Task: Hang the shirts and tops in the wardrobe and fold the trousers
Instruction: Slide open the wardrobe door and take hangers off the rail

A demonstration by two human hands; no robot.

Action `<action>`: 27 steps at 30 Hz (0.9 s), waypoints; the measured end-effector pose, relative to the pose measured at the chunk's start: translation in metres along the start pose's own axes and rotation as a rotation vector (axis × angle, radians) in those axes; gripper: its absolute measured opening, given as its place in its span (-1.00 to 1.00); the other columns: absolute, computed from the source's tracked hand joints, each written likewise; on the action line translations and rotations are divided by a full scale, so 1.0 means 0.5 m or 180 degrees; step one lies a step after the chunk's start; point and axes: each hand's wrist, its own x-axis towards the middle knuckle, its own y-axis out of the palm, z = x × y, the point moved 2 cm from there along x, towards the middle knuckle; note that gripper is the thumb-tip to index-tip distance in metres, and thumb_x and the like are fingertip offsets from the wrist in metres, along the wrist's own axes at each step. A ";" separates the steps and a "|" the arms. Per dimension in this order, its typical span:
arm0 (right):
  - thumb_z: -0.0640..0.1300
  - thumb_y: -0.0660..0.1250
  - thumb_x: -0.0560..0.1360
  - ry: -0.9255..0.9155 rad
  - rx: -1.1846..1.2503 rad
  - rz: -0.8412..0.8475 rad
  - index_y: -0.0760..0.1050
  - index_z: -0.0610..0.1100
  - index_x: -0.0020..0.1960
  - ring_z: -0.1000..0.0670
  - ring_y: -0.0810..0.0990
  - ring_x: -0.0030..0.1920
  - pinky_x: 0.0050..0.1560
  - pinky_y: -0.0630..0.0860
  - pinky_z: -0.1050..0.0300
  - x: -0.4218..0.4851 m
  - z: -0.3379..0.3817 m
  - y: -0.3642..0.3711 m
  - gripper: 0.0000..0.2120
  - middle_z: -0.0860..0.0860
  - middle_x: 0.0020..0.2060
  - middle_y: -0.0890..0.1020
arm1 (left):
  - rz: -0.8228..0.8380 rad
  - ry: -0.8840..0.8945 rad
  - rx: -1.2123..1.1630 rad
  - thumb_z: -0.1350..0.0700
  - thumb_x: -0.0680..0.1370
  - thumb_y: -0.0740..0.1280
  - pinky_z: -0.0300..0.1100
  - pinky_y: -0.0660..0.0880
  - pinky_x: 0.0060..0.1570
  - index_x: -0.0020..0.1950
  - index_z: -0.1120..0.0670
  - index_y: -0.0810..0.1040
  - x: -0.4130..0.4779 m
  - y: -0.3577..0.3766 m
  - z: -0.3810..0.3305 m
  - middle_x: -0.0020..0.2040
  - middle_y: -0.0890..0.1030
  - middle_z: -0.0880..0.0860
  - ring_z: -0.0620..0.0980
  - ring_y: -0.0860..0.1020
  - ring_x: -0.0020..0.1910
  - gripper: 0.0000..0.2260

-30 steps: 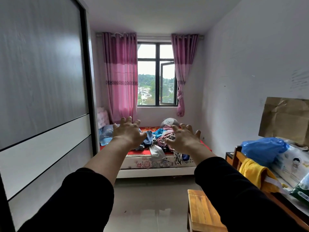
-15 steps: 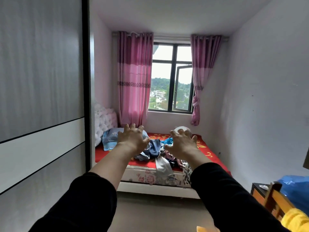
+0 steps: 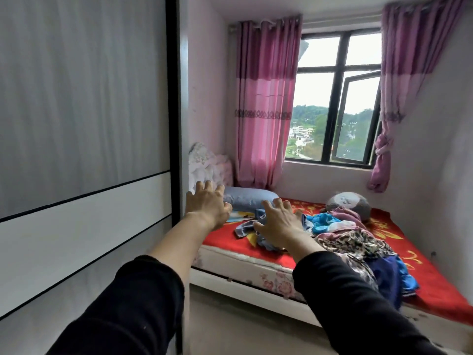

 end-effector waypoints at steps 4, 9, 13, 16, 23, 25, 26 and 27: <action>0.20 0.22 0.50 -0.0251 0.0183 -0.0048 0.18 0.01 0.47 -0.14 0.22 0.40 0.34 0.21 -0.20 0.178 0.067 0.056 -0.39 -0.07 0.38 0.29 | -0.0208 -0.0185 0.0116 -0.06 0.56 0.13 0.03 0.31 0.21 0.42 0.04 0.30 0.136 0.038 0.081 0.39 0.31 0.11 0.12 0.26 0.34 -0.56; 0.17 0.23 0.51 -0.0645 0.0365 -0.0111 0.16 0.00 0.47 -0.14 0.23 0.40 0.36 0.19 -0.22 0.344 0.144 0.120 -0.40 -0.08 0.37 0.30 | -0.0449 -0.0375 0.0344 -0.05 0.57 0.13 0.08 0.23 0.34 0.44 0.05 0.26 0.259 0.083 0.180 0.50 0.17 0.14 0.13 0.15 0.45 -0.54; 0.17 0.23 0.51 -0.0888 0.0680 -0.0200 0.08 0.00 0.51 -0.13 0.24 0.40 0.34 0.21 -0.21 0.469 0.215 0.163 -0.34 -0.07 0.39 0.29 | -0.0733 -0.0544 0.0593 -0.02 0.58 0.12 0.10 0.03 0.47 0.49 0.03 0.20 0.319 0.113 0.274 0.57 -0.04 0.12 0.14 -0.06 0.53 -0.53; 0.18 0.23 0.52 -0.1258 0.0852 -0.0295 -0.02 0.02 0.55 -0.13 0.16 0.46 0.38 0.17 -0.19 0.557 0.281 0.194 -0.28 -0.07 0.48 0.18 | -0.0970 -0.0661 0.0761 -0.01 0.58 0.12 0.08 -0.11 0.49 0.53 0.02 0.12 0.348 0.127 0.337 0.57 -0.18 0.13 0.14 -0.19 0.54 -0.49; 0.23 0.23 0.53 -0.2565 0.1120 -0.0711 -0.27 0.08 0.56 -0.05 -0.21 0.55 0.52 -0.08 -0.10 0.753 0.447 0.229 -0.16 0.04 0.56 -0.20 | -0.1512 -0.1067 0.1350 0.03 0.52 0.30 0.14 -0.06 0.45 0.54 0.05 0.15 0.406 0.169 0.460 0.57 -0.05 0.15 0.16 -0.12 0.54 -0.38; 0.26 0.27 0.50 -0.2988 0.1068 -0.0910 -0.31 0.10 0.54 -0.05 -0.23 0.55 0.53 -0.10 -0.10 0.797 0.486 0.231 -0.09 0.05 0.56 -0.23 | -0.1613 -0.1130 0.1589 -0.01 0.48 0.38 0.18 0.08 0.41 0.52 0.07 0.19 0.419 0.181 0.488 0.56 0.07 0.15 0.18 -0.04 0.53 -0.33; 0.28 0.30 0.46 -0.3199 0.1021 -0.1053 -0.31 0.11 0.54 -0.06 -0.22 0.55 0.53 -0.09 -0.10 0.816 0.503 0.233 -0.05 0.04 0.56 -0.22 | -0.1665 -0.1145 0.1774 -0.03 0.47 0.40 0.18 0.11 0.40 0.52 0.08 0.19 0.423 0.187 0.503 0.55 0.10 0.16 0.18 0.00 0.52 -0.31; 0.32 0.33 0.41 -0.3391 0.0983 -0.1228 -0.30 0.12 0.54 -0.08 -0.20 0.56 0.51 -0.07 -0.11 0.833 0.518 0.236 0.00 0.02 0.56 -0.20 | -0.1717 -0.1149 0.1986 -0.05 0.47 0.39 0.15 0.11 0.41 0.52 0.09 0.19 0.424 0.191 0.517 0.55 0.12 0.16 0.19 0.02 0.52 -0.31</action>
